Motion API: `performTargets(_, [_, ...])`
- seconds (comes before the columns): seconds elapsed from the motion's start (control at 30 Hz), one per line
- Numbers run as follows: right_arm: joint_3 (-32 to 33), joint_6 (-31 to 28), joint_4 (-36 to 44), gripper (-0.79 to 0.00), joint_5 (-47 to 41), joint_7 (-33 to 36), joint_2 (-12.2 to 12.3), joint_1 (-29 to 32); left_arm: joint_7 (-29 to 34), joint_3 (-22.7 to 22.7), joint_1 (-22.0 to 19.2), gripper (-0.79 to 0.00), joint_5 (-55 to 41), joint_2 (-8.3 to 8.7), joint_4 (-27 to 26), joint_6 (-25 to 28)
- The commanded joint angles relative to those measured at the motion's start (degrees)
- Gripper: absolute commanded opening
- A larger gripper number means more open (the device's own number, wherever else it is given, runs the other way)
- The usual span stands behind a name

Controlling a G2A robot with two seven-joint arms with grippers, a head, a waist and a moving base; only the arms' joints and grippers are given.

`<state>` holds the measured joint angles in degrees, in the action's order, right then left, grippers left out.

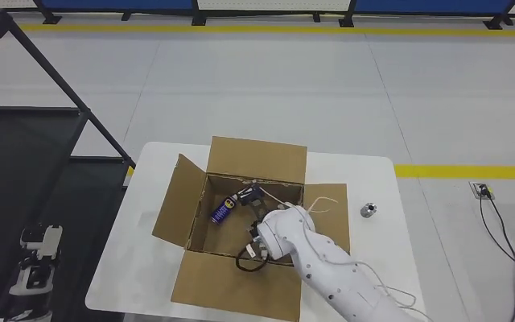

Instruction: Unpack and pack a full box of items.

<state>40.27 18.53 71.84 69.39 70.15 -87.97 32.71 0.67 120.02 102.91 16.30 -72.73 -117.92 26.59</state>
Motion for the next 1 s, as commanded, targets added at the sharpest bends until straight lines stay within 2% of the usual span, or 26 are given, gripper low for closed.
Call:
performTargets(0.0, [-1.0, 1.6, -3.5, 0.0, -1.2, -0.7, -1.1, -1.1, 0.0, 0.0, 0.0, 0.0, 0.0, 0.0, 0.0, 0.0])
performTargets(0.17, [-1.6, 3.4, -11.4, 0.0, -5.5, -2.7, -3.4, -3.5, 0.0, 0.0, 0.0, 0.0, 0.0, 0.0, 0.0, 0.0])
performTargets(0.27, [-1.5, 2.4, -15.8, 0.0, -8.3, -3.8, -4.5, -4.6, 0.0, 0.0, 0.0, 0.0, 0.0, 0.0, 0.0, 0.0])
performTargets(0.3, [-1.5, 2.1, -17.2, -0.074, -9.1, -4.1, -4.8, -5.1, 0.0, 0.0, 0.0, 0.0, 0.0, 0.0, 0.0, 0.0])
performTargets(0.33, [-1.5, 1.7, -18.5, -0.105, -9.8, -4.3, -5.2, -5.5, 0.0, 0.0, 0.0, 0.0, 0.0, 0.0, 0.0, 0.0])
performTargets(0.43, [-1.5, 0.7, -22.3, -0.336, -11.9, -4.9, -6.2, -6.7, 0.0, 0.0, 0.0, 0.0, 0.0, 0.0, 0.0, 0.0])
performTargets(0.6, [-2.1, -1.0, -27.0, -0.48, -14.0, -5.7, -7.7, -8.3, 0.0, 0.0, 0.0, 0.0, 0.0, 0.0, 0.0, 0.0])
performTargets(0.7, [-2.4, -1.9, -29.1, -0.671, -14.6, -6.2, -8.5, -9.2, 0.0, 0.0, 0.0, 0.0, 0.0, 0.0, 0.0, 0.0])
performTargets(0.73, [-2.4, -2.0, -29.6, -0.785, -14.7, -6.5, -8.7, -9.5, 0.0, 0.0, 0.0, 0.0, 0.0, 0.0, 0.0, 0.0])
performTargets(0.87, [-1.8, -2.4, -29.4, -0.785, -14.7, -7.9, -9.1, -10.2, 0.0, 0.0, 0.0, 0.0, 0.0, 0.0, 0.0, 0.0])
performTargets(0.97, [-0.4, -3.3, -24.7, -0.785, -14.0, -9.2, -8.5, -9.7, 0.0, 0.0, 0.0, 0.0, 0.0, 0.0, 0.0, 0.0])
